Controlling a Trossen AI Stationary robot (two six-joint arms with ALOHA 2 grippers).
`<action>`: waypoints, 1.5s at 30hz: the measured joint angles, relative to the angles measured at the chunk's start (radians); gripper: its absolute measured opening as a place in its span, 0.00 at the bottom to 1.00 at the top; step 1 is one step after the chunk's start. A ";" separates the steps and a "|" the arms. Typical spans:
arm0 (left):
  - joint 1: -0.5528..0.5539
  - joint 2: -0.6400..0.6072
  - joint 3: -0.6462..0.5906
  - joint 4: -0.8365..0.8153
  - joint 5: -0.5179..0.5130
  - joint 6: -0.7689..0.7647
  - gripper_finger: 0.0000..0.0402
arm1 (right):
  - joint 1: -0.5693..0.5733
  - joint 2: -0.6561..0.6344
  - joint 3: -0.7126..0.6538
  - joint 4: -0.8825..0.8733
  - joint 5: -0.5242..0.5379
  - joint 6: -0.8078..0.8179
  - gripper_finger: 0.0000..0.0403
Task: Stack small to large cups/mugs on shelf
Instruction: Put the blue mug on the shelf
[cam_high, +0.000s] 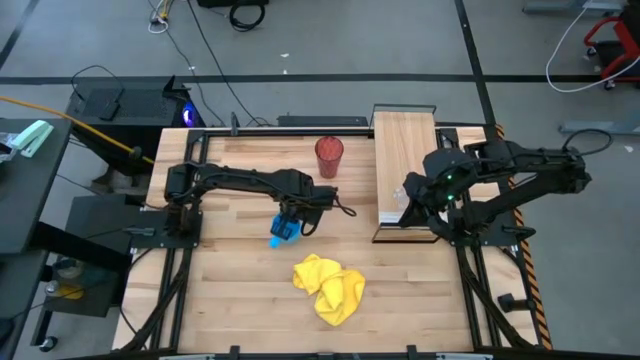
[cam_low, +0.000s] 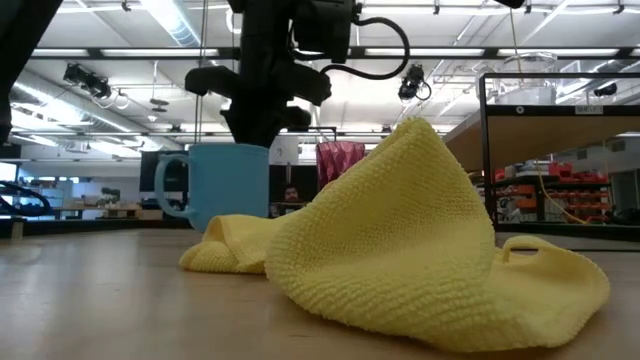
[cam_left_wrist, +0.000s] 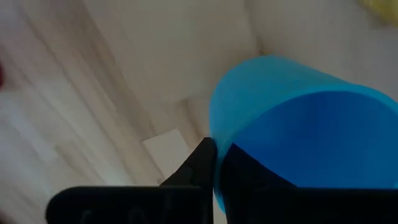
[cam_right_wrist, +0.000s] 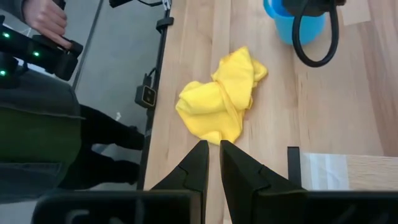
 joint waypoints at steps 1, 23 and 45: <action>-0.001 0.000 0.000 0.001 0.006 0.001 0.04 | 0.000 0.000 0.000 -0.003 0.000 0.000 0.12; 0.056 0.000 0.121 -0.097 -0.058 -0.225 0.30 | 0.000 0.000 0.000 -0.005 0.001 -0.026 0.12; -0.015 -0.272 0.192 -0.358 0.097 -1.044 0.32 | 0.000 0.000 0.000 -0.002 0.000 -0.025 0.12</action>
